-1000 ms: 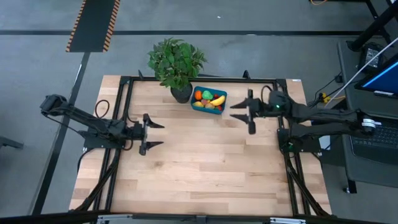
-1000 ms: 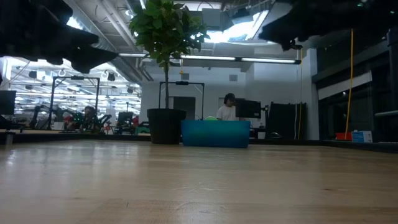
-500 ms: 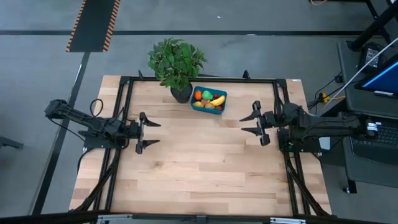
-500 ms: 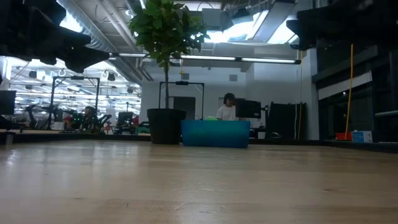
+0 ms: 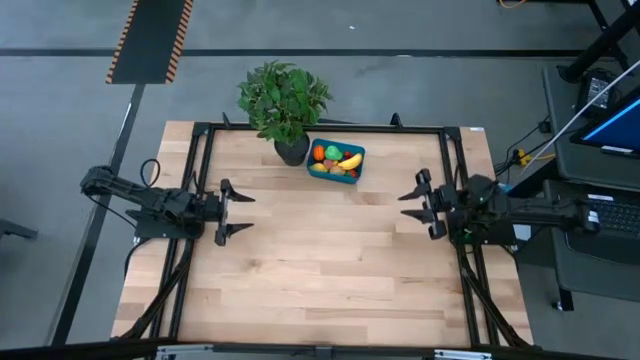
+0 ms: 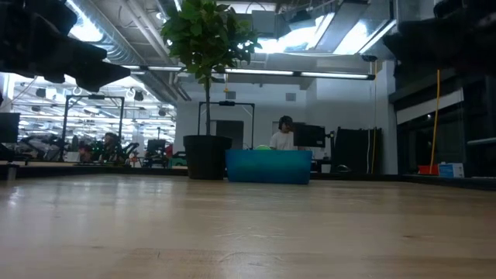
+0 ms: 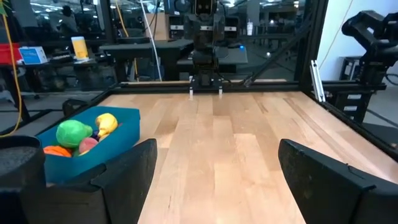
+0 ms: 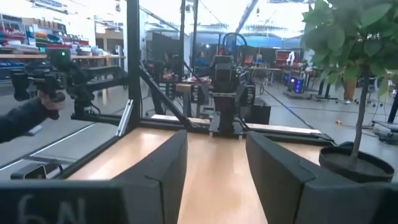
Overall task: Pick and placing Produce into tupperware
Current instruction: Return to Home Position
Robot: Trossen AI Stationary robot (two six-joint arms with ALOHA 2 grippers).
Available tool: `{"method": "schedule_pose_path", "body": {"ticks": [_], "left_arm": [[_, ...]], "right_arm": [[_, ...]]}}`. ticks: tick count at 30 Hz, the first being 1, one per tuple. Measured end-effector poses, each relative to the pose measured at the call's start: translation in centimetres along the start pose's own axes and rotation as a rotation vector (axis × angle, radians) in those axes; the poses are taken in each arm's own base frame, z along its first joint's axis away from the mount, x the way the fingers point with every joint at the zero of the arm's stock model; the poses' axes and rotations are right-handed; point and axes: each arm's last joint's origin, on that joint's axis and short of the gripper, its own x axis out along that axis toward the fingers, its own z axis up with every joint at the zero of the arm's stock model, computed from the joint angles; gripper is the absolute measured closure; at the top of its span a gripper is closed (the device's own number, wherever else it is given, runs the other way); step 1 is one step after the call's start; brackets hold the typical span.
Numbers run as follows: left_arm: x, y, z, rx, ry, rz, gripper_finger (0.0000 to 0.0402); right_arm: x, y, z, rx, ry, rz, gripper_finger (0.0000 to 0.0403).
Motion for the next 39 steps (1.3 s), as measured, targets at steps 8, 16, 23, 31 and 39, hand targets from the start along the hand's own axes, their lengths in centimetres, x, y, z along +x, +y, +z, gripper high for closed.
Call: {"method": "schedule_pose_path", "body": {"ticks": [8,16,23,31,39], "left_arm": [[-0.1,0.0,0.0,0.026,0.001,-0.001,0.0072],[0.0,0.0,0.0,0.039,0.003,-0.009,0.0072],[0.3,-0.1,-0.6,0.062,0.064,-0.029,0.0072],[0.8,0.3,-1.2,0.05,0.137,0.031,0.0072],[0.9,0.7,-1.3,0.044,0.141,0.071,0.0072]], "right_arm": [[-0.8,0.3,-1.3,-0.023,-0.002,0.0,0.0235],[-0.9,0.5,-1.6,-0.038,0.032,0.076,0.0235],[-0.9,0.5,-2.1,-0.052,0.072,0.079,0.0235],[-1.0,0.4,-2.4,-0.092,0.108,0.039,0.0235],[-1.0,0.4,-2.6,-0.001,0.131,0.025,0.0235]]}}
